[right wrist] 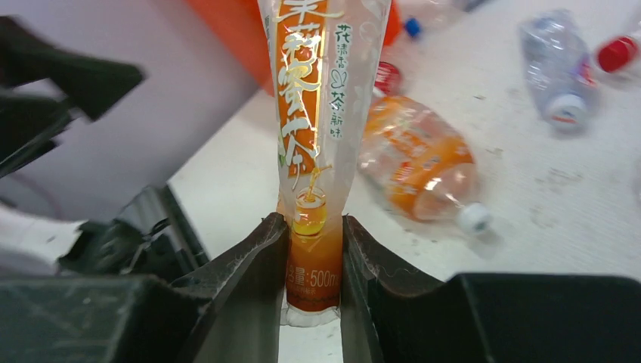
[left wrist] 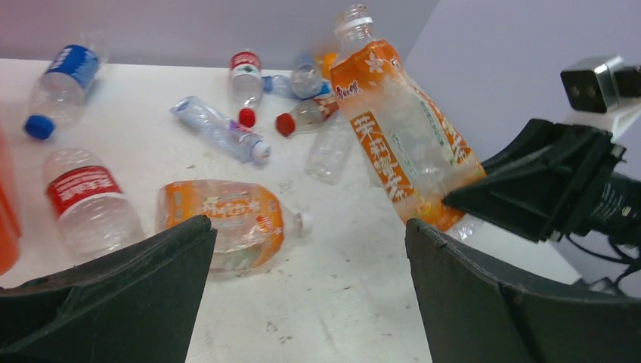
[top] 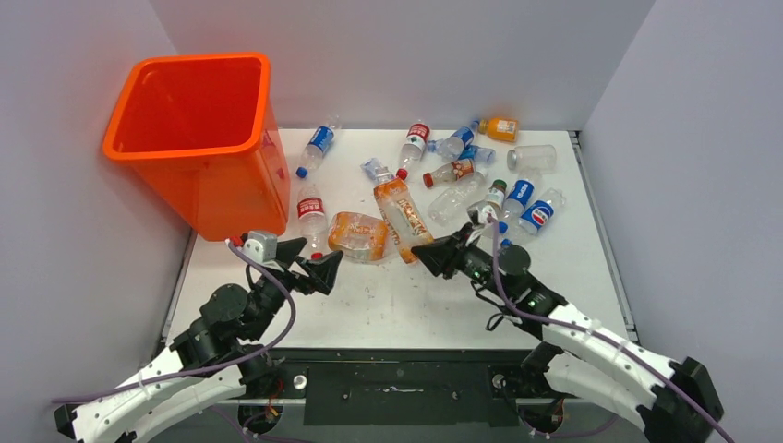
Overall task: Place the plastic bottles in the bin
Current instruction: Pick up the plastic bottle at the center of the board, then place the plastic bottle in the trash bin.
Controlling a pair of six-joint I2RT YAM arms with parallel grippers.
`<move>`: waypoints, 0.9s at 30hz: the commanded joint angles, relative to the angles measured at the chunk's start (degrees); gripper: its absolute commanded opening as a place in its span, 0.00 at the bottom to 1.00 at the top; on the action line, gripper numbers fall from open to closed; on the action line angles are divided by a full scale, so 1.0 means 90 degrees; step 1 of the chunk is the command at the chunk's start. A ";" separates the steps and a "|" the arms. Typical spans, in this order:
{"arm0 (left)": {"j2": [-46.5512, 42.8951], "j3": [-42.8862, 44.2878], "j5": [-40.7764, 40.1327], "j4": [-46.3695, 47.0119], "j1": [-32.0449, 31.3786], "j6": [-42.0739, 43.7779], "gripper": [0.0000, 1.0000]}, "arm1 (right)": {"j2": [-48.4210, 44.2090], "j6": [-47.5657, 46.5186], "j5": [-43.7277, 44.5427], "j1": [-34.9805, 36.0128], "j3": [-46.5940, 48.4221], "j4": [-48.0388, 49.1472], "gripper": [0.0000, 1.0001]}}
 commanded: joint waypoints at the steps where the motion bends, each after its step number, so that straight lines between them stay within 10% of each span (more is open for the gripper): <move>1: 0.0193 -0.0006 0.1117 0.1720 -0.0011 -0.0763 0.96 | -0.1306 -0.0040 -0.0990 0.0541 -0.0677 0.0969 0.05; 20: 0.2382 0.0054 0.3286 0.4236 0.0137 -0.1740 0.98 | -0.1980 0.1158 -0.2110 0.0803 -0.1807 0.3425 0.05; 27: 0.2470 -0.0048 0.3732 0.4620 0.0280 -0.1952 0.36 | -0.1800 0.0864 -0.2215 0.0995 -0.1577 0.2944 0.09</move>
